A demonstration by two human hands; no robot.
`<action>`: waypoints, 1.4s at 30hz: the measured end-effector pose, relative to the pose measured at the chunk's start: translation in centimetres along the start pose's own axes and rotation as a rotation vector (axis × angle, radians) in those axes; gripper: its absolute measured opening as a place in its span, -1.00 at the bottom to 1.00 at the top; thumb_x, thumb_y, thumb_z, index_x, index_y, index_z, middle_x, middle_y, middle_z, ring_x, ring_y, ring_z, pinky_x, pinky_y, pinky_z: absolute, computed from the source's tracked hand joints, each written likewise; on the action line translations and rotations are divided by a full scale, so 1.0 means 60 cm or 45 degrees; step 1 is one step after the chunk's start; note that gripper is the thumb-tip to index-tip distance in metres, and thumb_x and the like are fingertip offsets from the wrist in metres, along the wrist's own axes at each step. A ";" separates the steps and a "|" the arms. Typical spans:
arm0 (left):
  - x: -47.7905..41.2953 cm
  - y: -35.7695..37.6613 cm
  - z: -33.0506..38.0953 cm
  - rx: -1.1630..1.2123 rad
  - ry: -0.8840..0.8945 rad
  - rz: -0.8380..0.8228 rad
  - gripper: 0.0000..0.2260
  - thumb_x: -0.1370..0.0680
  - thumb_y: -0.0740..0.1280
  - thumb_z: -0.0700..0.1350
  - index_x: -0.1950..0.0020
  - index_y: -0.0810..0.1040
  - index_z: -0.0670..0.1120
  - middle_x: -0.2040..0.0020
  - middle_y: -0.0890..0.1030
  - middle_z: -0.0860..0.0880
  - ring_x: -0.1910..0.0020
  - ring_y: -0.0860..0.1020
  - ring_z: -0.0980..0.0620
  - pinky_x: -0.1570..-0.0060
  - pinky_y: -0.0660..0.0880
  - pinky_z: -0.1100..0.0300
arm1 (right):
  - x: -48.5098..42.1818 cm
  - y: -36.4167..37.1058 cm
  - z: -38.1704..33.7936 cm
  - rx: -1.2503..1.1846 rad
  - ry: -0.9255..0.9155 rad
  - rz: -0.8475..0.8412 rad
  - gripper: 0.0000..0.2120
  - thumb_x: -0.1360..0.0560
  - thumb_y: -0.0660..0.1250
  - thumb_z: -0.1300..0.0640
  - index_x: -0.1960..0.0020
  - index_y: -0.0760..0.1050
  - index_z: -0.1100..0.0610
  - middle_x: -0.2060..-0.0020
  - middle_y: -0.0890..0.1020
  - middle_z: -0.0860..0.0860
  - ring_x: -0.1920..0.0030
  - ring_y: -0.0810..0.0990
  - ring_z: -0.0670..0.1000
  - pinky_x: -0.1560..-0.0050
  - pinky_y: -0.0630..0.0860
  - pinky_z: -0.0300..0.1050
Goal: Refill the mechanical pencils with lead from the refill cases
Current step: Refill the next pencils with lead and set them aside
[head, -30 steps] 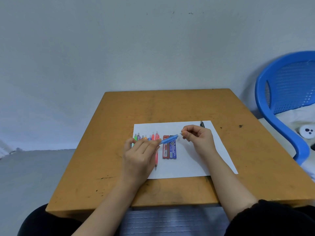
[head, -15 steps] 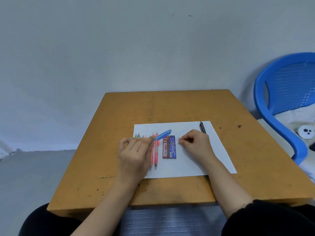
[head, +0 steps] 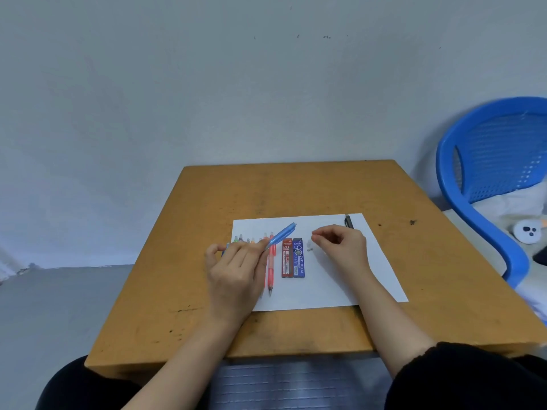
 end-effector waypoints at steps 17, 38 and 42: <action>-0.025 -0.004 -0.014 0.163 -0.309 -0.056 -0.81 -0.54 0.33 -0.09 -0.06 0.67 -0.10 0.22 0.68 0.02 0.24 0.57 0.09 0.02 0.26 0.11 | 0.062 0.062 -0.114 -0.638 0.000 -0.152 -0.72 -0.48 0.39 0.27 -0.16 0.49 0.08 0.26 0.69 0.13 0.25 0.66 0.02 0.20 0.57 -0.21; 0.035 0.008 -0.135 0.128 -0.617 -0.685 -0.70 -0.60 0.25 -0.03 -0.31 0.53 -0.04 -0.27 0.56 0.02 -0.30 0.44 0.02 -0.23 0.32 0.04 | 0.010 -0.019 -0.065 -0.165 0.081 0.081 -0.72 -0.47 0.41 0.24 -0.18 0.55 0.10 0.32 0.55 0.09 0.37 0.60 -0.06 0.13 0.61 -0.09; 0.050 0.018 -0.164 -0.020 -0.682 -0.900 -0.63 -0.64 0.17 0.01 -0.45 0.38 0.03 -0.48 0.34 0.06 -0.47 0.24 0.04 -0.41 0.17 0.01 | 0.001 -0.025 -0.034 0.000 0.182 0.046 -0.70 -0.49 0.40 0.21 -0.22 0.53 0.11 0.35 0.59 0.06 0.34 0.59 -0.06 0.19 0.56 -0.15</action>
Point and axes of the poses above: each hand's wrist, its own x-axis away from the middle knuckle, its own y-axis out of the palm, z = x × y, the point moved 7 cm from there along -x, towards the middle knuckle
